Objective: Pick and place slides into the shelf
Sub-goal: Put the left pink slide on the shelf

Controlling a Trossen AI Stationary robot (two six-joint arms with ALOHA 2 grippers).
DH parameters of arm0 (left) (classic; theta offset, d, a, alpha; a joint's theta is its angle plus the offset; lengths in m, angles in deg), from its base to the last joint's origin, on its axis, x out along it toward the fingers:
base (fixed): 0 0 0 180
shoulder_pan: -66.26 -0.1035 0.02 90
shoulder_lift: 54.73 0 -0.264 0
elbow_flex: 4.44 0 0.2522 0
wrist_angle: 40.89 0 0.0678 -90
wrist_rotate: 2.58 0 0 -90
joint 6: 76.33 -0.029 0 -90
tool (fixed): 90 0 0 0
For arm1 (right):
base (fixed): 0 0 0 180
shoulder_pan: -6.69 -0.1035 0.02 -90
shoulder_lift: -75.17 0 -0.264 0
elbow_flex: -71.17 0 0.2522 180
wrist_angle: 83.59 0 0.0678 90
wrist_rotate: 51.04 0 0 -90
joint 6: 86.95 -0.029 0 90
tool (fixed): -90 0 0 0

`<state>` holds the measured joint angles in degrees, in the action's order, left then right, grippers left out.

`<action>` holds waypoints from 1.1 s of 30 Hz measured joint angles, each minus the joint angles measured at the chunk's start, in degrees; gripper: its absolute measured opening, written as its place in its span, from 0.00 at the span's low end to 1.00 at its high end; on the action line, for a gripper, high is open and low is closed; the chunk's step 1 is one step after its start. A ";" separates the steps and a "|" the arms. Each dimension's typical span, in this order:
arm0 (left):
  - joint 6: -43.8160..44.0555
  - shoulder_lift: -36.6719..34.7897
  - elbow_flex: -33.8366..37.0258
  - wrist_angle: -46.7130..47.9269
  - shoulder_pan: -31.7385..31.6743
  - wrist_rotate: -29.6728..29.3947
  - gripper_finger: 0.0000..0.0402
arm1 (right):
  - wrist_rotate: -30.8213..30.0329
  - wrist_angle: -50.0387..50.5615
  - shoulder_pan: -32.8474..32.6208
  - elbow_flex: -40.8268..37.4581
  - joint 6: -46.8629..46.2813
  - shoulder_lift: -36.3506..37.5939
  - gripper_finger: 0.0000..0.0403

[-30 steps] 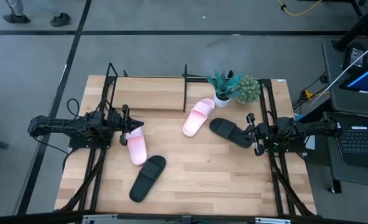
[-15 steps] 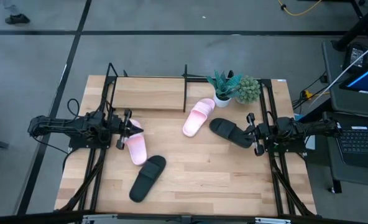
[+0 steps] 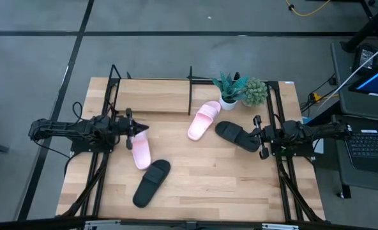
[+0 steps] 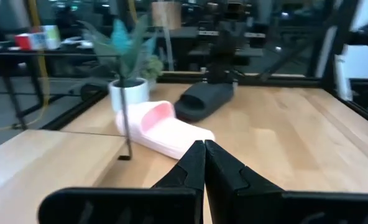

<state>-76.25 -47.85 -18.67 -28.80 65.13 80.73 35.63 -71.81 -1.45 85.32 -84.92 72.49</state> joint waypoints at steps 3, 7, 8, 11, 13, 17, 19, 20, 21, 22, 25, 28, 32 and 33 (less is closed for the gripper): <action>-0.92 0.01 -0.01 0.24 0.02 4.04 0.00 | -0.02 0.06 0.00 0.01 0.00 0.00 0.01; -1.16 0.02 -0.02 0.96 0.02 4.64 0.00 | -0.04 0.08 0.00 0.02 0.07 0.00 0.02; -1.33 0.02 -0.02 0.94 0.00 4.66 0.00 | -0.04 0.08 0.00 0.02 0.12 0.00 0.02; -1.96 0.01 -0.02 0.94 0.00 4.66 0.00 | -0.04 0.08 0.00 0.02 0.15 0.00 0.02; -2.17 0.02 -0.02 0.94 0.00 4.66 0.00 | -0.04 0.08 0.00 0.01 0.17 0.00 0.02; -2.15 0.02 -0.02 0.94 0.00 4.66 0.00 | -0.05 0.11 0.00 0.00 0.17 0.00 0.03; -2.19 0.02 -0.02 0.94 0.00 4.66 0.00 | -0.06 0.12 0.00 0.02 0.17 0.00 0.03; -2.19 0.02 -0.02 0.94 0.00 4.66 0.00 | -0.07 0.13 0.00 0.00 0.17 0.00 0.03; -2.19 0.02 -0.02 0.94 0.00 4.66 0.00 | -0.07 0.13 0.00 0.00 0.17 0.00 0.03; -2.20 0.02 -0.02 0.94 0.00 4.66 0.00 | -0.07 0.13 0.00 0.00 0.17 0.00 0.02; -2.21 0.02 -0.02 0.94 0.00 4.66 0.00 | -0.07 0.15 0.00 0.02 0.20 0.00 0.02; -2.21 0.02 -0.02 0.94 0.00 4.66 0.00 | -0.07 0.15 0.00 0.00 0.20 0.00 0.02; -2.23 0.02 -0.02 0.94 0.00 4.66 0.00 | -0.07 0.15 0.00 0.02 0.20 0.00 0.04; -2.23 0.02 -0.02 0.94 0.00 4.66 0.00 | -0.07 0.17 0.00 0.02 0.20 0.00 0.04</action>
